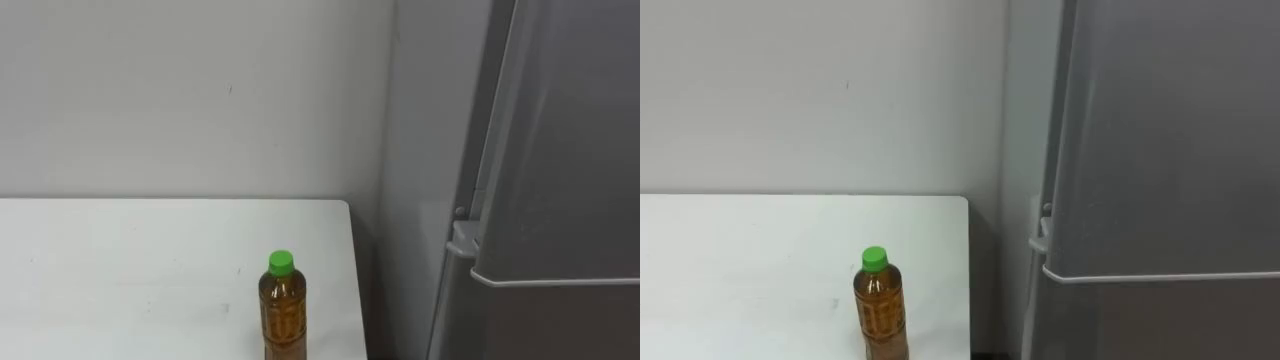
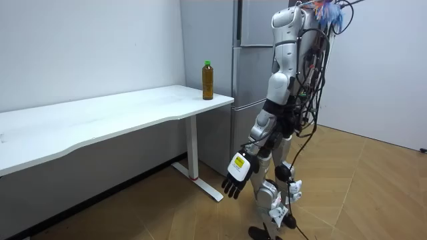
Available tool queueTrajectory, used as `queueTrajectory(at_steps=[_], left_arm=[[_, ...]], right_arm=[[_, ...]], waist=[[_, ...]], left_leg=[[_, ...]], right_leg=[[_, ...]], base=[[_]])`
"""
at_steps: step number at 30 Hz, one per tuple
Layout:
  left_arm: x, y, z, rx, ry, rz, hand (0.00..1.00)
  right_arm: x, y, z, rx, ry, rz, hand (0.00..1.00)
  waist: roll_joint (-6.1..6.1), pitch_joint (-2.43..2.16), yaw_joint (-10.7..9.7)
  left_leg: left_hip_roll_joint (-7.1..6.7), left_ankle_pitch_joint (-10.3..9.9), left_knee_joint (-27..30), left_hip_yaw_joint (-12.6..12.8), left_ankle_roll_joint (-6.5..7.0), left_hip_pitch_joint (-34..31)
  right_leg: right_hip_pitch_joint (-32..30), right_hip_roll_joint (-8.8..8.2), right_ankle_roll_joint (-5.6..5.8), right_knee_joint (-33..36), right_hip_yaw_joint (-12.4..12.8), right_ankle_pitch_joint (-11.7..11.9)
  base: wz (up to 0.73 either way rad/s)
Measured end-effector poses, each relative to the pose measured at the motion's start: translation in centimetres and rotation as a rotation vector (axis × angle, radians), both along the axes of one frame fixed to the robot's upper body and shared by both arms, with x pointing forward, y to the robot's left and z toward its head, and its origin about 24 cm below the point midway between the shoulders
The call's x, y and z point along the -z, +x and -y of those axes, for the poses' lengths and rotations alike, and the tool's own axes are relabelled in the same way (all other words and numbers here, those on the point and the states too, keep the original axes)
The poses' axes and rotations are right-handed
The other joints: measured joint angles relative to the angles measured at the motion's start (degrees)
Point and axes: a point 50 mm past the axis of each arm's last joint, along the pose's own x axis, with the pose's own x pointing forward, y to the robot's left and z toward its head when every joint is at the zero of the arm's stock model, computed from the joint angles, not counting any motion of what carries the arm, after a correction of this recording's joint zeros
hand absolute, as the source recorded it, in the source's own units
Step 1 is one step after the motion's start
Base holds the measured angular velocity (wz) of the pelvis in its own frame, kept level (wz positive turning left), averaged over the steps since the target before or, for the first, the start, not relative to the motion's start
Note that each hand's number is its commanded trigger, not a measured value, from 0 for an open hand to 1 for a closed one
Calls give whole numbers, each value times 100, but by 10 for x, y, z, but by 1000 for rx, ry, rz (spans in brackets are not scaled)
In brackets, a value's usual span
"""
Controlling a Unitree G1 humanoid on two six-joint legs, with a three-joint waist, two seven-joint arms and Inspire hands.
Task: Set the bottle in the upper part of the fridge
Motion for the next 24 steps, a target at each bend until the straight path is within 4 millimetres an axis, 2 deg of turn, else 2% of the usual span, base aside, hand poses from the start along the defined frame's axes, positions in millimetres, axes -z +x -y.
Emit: queueTrajectory(at_steps=[16,20,24], left_arm=[[0,-7,-4,-66,19,-8,0],[-1,-7,-5,-89,31,-2,0],[-2,-13,-10,-279,44,29,0]], right_arm=[[0,-3,0,15,11,-8,0],[1,-4,0,17,10,-17,0],[1,-6,1,34,12,-38,0]], waist=[[-13,-2,-15],[-16,5,36],[0,0,57]], left_leg=[[-6,-1,-60,-15,-4,95],[-10,-6,-88,-15,-9,164],[-3,-20,-78,-12,-11,190]], right_leg=[[101,9,-1,-71,2,1],[148,11,0,-74,2,1],[178,19,1,-72,8,-1]], base=[[0],[-2],[0]])
